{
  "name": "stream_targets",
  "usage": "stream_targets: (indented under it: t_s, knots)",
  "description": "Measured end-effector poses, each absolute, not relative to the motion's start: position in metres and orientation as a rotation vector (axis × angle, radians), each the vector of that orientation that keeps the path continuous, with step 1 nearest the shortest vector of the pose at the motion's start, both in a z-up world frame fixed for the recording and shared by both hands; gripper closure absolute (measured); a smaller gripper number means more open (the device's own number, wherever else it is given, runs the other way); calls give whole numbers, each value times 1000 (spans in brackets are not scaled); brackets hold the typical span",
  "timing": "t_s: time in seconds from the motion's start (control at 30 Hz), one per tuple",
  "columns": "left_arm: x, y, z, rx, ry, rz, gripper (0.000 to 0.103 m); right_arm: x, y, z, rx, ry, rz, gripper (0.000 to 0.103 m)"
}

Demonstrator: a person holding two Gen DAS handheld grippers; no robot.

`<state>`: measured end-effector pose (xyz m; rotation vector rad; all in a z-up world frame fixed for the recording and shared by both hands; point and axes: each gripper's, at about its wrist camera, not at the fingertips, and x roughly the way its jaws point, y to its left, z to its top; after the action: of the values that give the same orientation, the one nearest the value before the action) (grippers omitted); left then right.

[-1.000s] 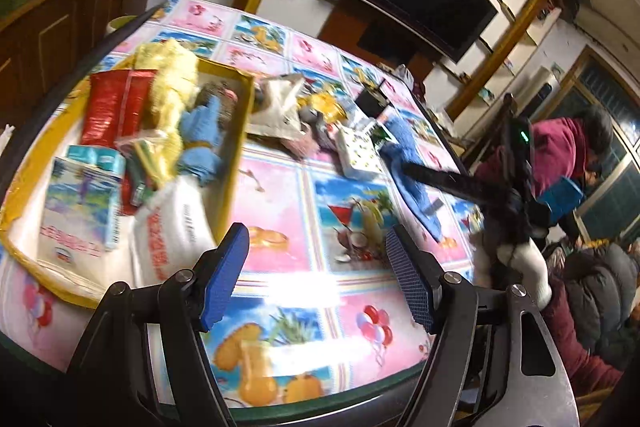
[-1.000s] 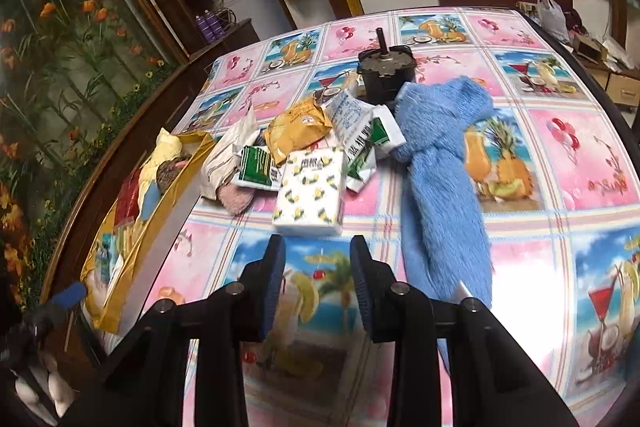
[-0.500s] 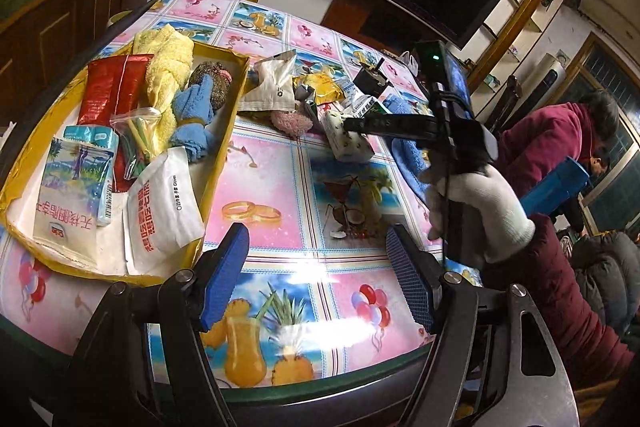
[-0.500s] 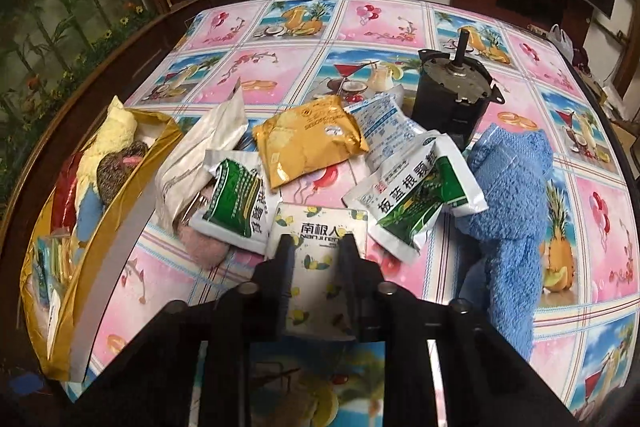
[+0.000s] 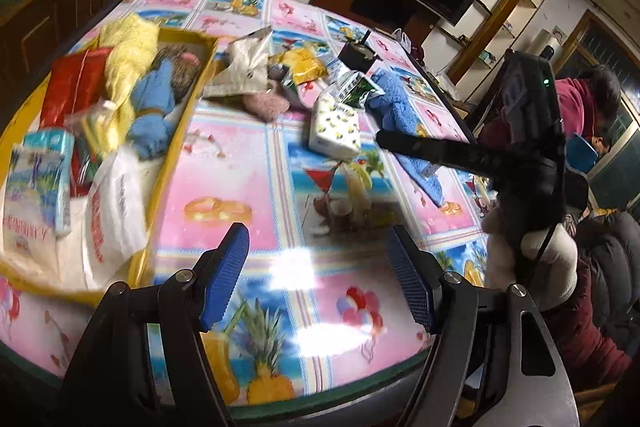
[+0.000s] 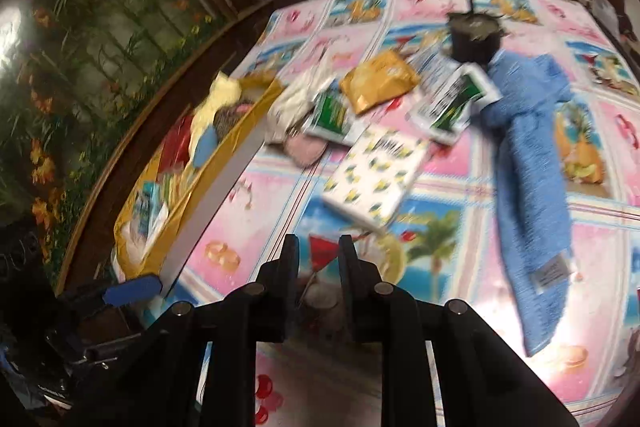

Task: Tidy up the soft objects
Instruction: 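Grasp the white lemon-print tissue pack with the left tool while the right tool grasps the white plastic bag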

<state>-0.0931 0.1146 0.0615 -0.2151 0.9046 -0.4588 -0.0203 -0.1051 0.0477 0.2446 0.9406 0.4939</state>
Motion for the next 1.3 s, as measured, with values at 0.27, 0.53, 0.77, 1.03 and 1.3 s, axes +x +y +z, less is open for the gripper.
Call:
stream_targets:
  t_s: [0.27,0.53,0.77,1.03,1.3]
  knots:
    - [-13,51,51,-81,915,-468,31,-18,-183,49,400,867,348,79]
    - [50,-11,22,135,895,-341,31,-13,-201,47,435,865,304,78]
    - [64,4,5,95,987,-318,52,0,-196,48,422,865,315,79]
    - [4,77,7,-137,1022,-390,52,24,-166,45,382,897,369,79]
    - [-11,96,4,-177,923,-416,51,79,-87,48,268,939,451,63]
